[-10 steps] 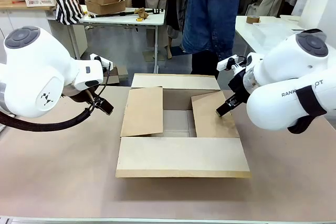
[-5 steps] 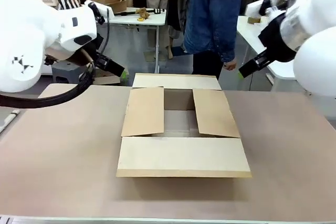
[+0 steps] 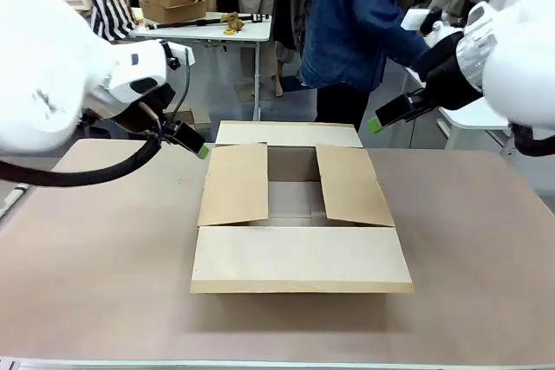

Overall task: Pack the gift set into the box.
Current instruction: Place both hands on the side flaps of the Package Box and spread them outward.

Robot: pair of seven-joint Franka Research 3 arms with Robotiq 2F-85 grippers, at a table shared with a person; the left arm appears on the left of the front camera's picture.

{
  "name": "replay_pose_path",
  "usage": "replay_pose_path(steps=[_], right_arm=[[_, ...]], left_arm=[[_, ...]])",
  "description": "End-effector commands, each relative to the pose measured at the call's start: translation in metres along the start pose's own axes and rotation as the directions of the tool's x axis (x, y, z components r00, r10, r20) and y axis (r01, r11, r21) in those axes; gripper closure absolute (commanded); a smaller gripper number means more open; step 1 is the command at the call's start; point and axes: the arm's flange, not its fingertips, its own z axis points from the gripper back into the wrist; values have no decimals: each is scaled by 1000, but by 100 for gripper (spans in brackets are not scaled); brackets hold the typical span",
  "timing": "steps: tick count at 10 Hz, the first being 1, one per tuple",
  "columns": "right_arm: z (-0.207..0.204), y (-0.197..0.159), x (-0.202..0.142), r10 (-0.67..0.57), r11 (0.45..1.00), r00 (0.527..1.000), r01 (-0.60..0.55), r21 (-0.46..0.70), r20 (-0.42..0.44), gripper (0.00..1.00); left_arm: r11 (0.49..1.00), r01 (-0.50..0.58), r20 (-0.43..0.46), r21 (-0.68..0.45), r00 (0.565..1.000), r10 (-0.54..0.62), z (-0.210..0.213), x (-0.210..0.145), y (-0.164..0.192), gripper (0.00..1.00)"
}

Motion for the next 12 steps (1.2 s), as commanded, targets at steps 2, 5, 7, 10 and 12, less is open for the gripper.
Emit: replay_pose_path(steps=[2,5,7,10,12], right_arm=[[16,-58,-28,-624,612,773,575,542,-115,0],[61,-109,-80,-716,380,698,423,823,-28,0],[59,-142,-93,-768,404,640,496,769,-9,0],[79,-126,-54,-609,545,793,419,726,0,0],[79,-126,-54,-609,545,793,419,726,0,0]], left_arm=[[843,-332,-226,-423,940,256,60,6,81,0],[530,-469,-96,-706,805,585,88,-10,137,0],[535,-535,12,-654,700,714,79,-26,155,0],[558,-421,-75,-715,840,537,112,-23,149,0],[558,-421,-75,-715,840,537,112,-23,149,0]])
